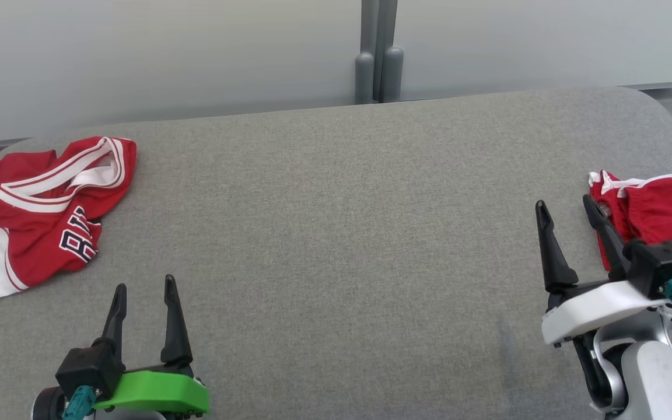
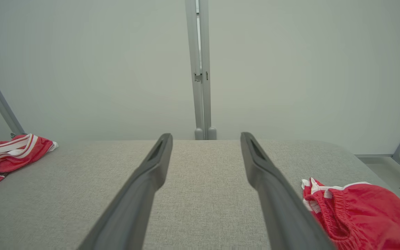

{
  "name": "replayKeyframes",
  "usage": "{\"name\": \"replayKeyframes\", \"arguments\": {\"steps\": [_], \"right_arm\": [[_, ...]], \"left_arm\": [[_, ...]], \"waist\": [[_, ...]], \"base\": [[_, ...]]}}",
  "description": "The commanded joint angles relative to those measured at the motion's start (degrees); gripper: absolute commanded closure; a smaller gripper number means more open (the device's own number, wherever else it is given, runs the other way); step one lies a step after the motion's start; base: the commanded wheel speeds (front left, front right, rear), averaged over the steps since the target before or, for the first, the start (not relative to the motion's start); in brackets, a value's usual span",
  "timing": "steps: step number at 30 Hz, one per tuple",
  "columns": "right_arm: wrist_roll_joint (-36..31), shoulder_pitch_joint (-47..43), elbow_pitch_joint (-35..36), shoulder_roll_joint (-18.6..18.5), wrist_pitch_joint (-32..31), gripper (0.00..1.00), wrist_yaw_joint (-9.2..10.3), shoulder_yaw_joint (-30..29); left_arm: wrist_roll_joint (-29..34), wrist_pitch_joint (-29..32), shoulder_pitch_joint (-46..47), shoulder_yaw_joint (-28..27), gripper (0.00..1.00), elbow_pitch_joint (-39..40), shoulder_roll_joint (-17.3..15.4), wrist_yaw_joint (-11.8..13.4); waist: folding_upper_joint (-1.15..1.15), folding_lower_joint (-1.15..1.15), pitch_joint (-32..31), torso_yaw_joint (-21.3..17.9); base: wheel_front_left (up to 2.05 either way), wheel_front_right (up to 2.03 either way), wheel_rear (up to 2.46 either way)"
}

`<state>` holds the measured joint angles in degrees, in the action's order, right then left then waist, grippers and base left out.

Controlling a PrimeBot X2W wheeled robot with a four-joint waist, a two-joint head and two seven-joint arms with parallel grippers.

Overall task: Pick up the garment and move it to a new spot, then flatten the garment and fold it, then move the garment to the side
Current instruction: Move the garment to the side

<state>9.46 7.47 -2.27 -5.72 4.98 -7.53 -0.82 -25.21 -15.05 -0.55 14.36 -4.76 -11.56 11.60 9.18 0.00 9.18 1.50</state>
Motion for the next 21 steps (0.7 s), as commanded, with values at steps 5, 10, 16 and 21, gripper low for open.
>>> {"name": "replayKeyframes", "arguments": {"steps": [5, 10, 16, 21], "right_arm": [[-1.7, -4.9, 4.8, 2.1, -1.9, 0.00, 0.08, 0.3], [-0.5, -7.7, 6.3, 2.8, -2.0, 0.00, 0.08, 0.8], [1.0, -8.7, 5.1, 2.9, -0.8, 0.00, 0.08, 1.0], [1.4, -8.9, 4.4, 2.9, -0.5, 0.00, 0.08, 1.4]], "left_arm": [[1.3, -0.1, -1.6, -1.3, 0.00, 0.0, 1.3, -1.2], [2.5, -0.1, -2.2, -2.8, 0.00, 0.0, 2.6, -2.3], [4.2, -0.1, -2.7, -4.6, 0.00, 0.3, 3.5, -3.8], [5.7, -0.1, -2.4, -4.7, 0.00, -1.1, 3.8, -5.2]], "waist": [[-0.01, 0.00, -0.6, 0.7], [-0.01, 0.00, -0.8, 0.4], [-0.01, 0.00, -1.1, 0.2], [-0.01, 0.00, -1.3, 0.4]], "base": [[0.00, 0.00, 0.00], [0.00, 0.00, 0.00], [0.00, 0.00, 0.00], [0.00, 0.00, 0.00]]}}
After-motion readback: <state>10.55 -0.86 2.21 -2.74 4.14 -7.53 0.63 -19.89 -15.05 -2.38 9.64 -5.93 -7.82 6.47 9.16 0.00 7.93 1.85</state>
